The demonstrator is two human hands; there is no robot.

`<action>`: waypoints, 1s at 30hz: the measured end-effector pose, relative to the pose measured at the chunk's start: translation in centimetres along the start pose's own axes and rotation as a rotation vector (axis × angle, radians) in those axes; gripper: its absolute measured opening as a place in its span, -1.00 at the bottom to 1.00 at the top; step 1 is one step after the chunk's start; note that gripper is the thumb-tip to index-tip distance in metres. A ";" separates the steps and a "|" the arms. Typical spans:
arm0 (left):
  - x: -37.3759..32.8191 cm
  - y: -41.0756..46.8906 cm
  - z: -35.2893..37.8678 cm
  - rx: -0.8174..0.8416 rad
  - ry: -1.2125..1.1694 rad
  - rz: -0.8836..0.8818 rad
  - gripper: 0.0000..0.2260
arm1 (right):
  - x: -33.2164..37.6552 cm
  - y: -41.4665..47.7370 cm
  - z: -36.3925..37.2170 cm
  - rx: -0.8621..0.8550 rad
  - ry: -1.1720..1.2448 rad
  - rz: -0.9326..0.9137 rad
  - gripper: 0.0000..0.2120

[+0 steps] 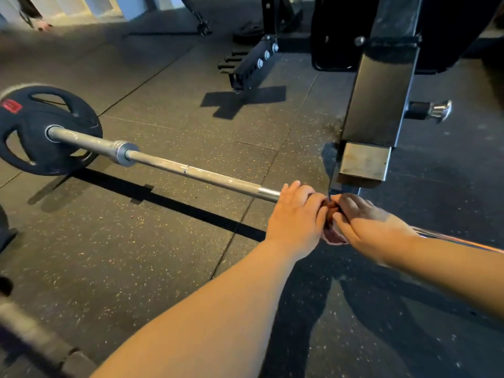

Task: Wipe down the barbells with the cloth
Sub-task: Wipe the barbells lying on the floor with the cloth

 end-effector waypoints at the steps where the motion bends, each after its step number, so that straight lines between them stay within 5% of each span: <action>1: 1.4 -0.3 -0.7 -0.034 0.005 -0.058 -0.76 | 0.3 0.0 0.0 -0.006 -0.017 -0.008 -0.43; 7: 5.1 -0.1 -2.1 -0.099 -0.017 -0.571 -0.75 | 1.1 1.0 0.6 0.002 -0.033 -0.015 -0.49; 13: 2.7 0.4 -0.4 -0.079 0.037 -0.126 -0.73 | 3.5 3.9 1.2 -0.134 0.085 -0.125 -0.59; 16: 7.2 0.4 -1.6 -0.198 0.064 -0.344 -0.76 | 4.6 4.4 1.7 -0.183 0.094 -0.104 -0.44; 20: 9.0 0.5 -1.5 -0.289 -0.022 -0.590 -0.74 | 6.5 5.4 1.1 -0.159 0.128 -0.088 -0.51; 23: 6.6 0.7 -0.4 -0.243 -0.015 -0.496 -0.73 | 7.0 5.9 0.9 -0.160 0.117 -0.149 -0.45; 27: 6.9 -0.2 0.2 -0.233 0.047 -0.141 -0.80 | 6.3 6.0 1.0 -0.117 0.052 -0.205 -0.45; 30: 10.4 -0.5 -0.9 -0.246 0.106 -0.243 -0.80 | 6.7 6.0 0.9 -0.100 -0.024 -0.219 -0.37</action>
Point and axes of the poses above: each hand's wrist, its own y-axis towards the middle knuckle, its own z-axis out of the palm, x = y × z, the point moved 4 cm from there along y, towards the middle knuckle, and after that the axes turned 10 degrees about z, right-handed, at the moved point
